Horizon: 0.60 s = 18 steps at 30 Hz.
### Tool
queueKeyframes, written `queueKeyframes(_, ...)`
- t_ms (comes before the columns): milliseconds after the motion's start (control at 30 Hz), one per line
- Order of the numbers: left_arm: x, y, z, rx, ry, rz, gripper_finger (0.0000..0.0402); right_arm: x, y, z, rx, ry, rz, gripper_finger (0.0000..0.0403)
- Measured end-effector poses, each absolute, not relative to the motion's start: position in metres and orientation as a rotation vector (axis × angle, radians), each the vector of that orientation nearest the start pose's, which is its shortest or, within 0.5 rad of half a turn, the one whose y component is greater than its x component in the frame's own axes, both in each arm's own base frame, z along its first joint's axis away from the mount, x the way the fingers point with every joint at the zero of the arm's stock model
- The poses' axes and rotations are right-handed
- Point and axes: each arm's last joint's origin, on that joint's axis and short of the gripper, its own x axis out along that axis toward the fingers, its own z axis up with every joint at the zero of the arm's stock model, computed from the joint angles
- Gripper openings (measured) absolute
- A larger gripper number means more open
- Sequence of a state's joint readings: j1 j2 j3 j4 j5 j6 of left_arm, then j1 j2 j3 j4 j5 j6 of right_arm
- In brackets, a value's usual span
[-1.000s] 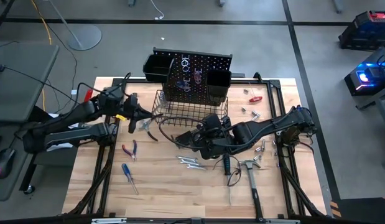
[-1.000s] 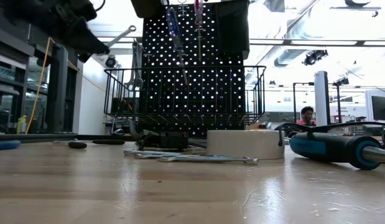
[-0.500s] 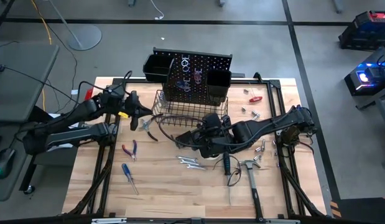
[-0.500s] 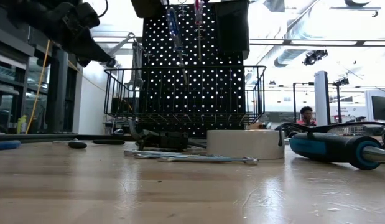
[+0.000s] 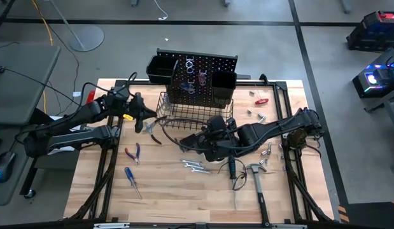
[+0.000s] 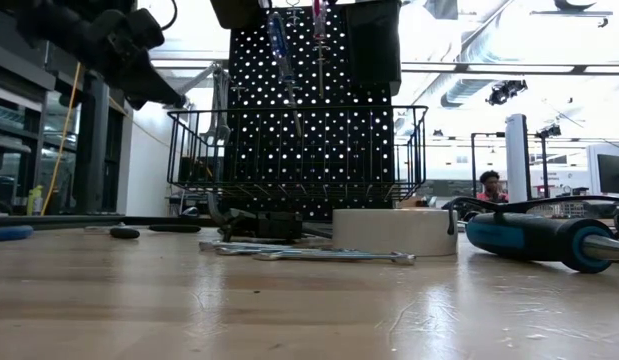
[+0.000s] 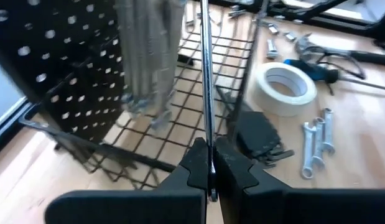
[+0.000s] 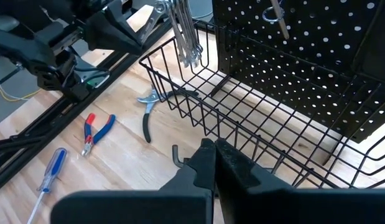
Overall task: Hang tools onto peg board
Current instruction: Hang the wrench on the peg board
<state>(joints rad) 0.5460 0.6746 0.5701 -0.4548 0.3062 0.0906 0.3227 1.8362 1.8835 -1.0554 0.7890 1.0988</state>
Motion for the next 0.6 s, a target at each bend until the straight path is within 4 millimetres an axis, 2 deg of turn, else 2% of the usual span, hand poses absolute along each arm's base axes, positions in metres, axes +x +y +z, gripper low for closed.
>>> queueKeyframes(600,0.136,0.088,0.247,-0.153,0.532,0.388,0.0013,0.365,0.100,0.355,0.485,0.517,-0.811,0.0000)
